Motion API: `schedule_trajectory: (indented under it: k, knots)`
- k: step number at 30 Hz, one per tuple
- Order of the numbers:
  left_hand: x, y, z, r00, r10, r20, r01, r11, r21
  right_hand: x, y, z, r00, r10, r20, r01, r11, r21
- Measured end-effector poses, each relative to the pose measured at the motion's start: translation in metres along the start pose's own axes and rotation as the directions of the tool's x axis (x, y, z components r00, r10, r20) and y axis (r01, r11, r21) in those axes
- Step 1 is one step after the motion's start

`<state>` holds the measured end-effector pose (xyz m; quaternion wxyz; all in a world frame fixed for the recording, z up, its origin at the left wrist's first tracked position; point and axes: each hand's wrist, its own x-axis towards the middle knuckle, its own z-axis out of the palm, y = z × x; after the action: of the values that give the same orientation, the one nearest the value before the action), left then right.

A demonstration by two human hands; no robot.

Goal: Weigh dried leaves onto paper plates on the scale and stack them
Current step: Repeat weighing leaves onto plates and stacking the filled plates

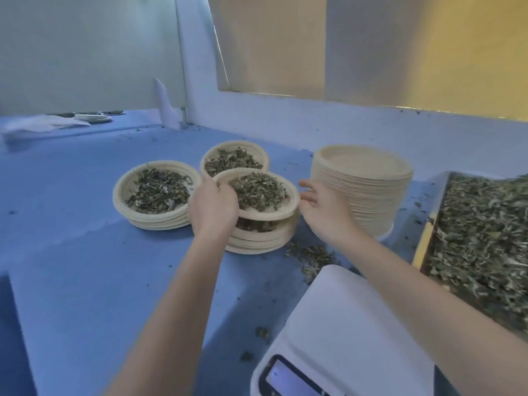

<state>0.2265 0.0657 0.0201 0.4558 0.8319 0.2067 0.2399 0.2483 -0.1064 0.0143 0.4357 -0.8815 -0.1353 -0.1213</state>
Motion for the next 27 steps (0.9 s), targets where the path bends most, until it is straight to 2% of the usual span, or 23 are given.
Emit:
schedule_trajectory:
  k: [5, 14, 16, 20, 23, 25, 27]
  knots:
    - [-0.005, -0.024, 0.008, 0.998, 0.059, -0.031, -0.057, 0.995, 0.080, 0.002, 0.001, 0.008, 0.999, -0.017, 0.031, 0.021, 0.992, -0.123]
    - [-0.012, -0.017, -0.001, 0.994, 0.098, -0.038, -0.099, 0.995, -0.014, -0.002, -0.006, 0.001, 0.998, -0.021, 0.062, 0.034, 0.978, -0.205]
    - [-0.015, -0.016, -0.004, 0.989, 0.143, -0.046, -0.144, 0.989, -0.029, -0.007, -0.012, -0.001, 0.998, -0.034, 0.052, 0.045, 0.973, -0.225]
    - [-0.033, 0.000, -0.008, 0.951, 0.301, -0.074, -0.298, 0.953, 0.047, -0.017, -0.021, -0.010, 0.996, -0.079, 0.045, 0.088, 0.966, -0.245]
    - [-0.054, 0.024, 0.002, 0.926, 0.378, 0.030, -0.375, 0.925, -0.060, -0.021, -0.030, -0.026, 0.990, -0.140, 0.008, 0.137, 0.951, -0.278]
    - [-0.066, 0.046, 0.015, 0.912, 0.381, 0.153, -0.358, 0.920, -0.160, -0.020, -0.034, -0.042, 0.985, -0.166, -0.041, 0.149, 0.952, -0.267]
    - [-0.072, 0.070, 0.031, 0.888, 0.397, 0.234, -0.360, 0.914, -0.186, -0.017, -0.033, -0.062, 0.980, -0.174, -0.095, 0.145, 0.956, -0.256]
